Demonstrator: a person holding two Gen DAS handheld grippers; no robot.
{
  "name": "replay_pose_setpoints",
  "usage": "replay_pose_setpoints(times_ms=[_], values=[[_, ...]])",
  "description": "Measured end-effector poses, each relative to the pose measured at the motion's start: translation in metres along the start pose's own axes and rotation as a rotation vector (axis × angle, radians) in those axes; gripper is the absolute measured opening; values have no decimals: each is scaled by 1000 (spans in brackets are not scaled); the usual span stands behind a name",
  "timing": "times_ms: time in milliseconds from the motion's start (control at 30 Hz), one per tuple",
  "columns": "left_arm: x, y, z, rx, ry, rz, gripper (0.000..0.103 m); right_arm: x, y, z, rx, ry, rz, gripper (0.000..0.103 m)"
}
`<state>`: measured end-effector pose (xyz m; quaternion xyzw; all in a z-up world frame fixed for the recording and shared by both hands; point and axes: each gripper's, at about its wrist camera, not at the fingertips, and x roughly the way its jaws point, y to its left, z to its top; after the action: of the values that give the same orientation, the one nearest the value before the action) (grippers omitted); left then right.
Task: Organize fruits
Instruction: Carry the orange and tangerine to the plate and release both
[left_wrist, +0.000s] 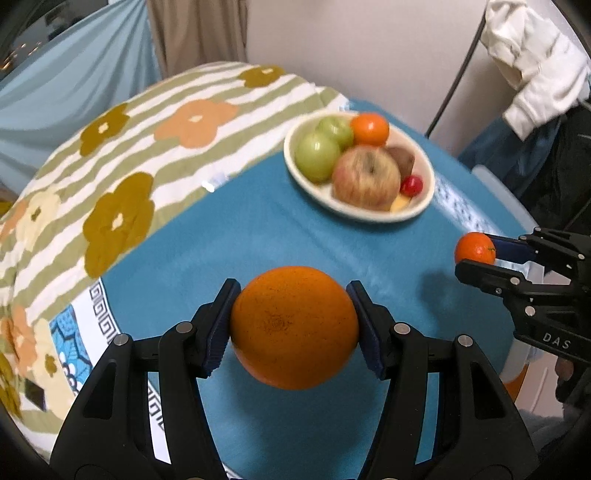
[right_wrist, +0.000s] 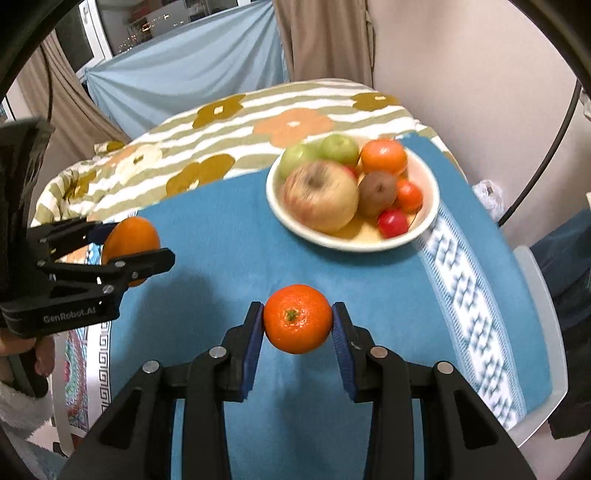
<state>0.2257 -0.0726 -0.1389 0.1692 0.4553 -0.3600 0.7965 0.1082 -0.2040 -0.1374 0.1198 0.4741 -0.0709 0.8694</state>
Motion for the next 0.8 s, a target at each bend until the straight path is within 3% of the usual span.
replay_pose_setpoints(times_ms=[367,800], values=[[4,-37,72,-74,-53,38,64,-11,-60,67,-99,-27,83,34],[69,-64,144,-128,-45,64,64,16,-127,119,-149,-24,132,34]])
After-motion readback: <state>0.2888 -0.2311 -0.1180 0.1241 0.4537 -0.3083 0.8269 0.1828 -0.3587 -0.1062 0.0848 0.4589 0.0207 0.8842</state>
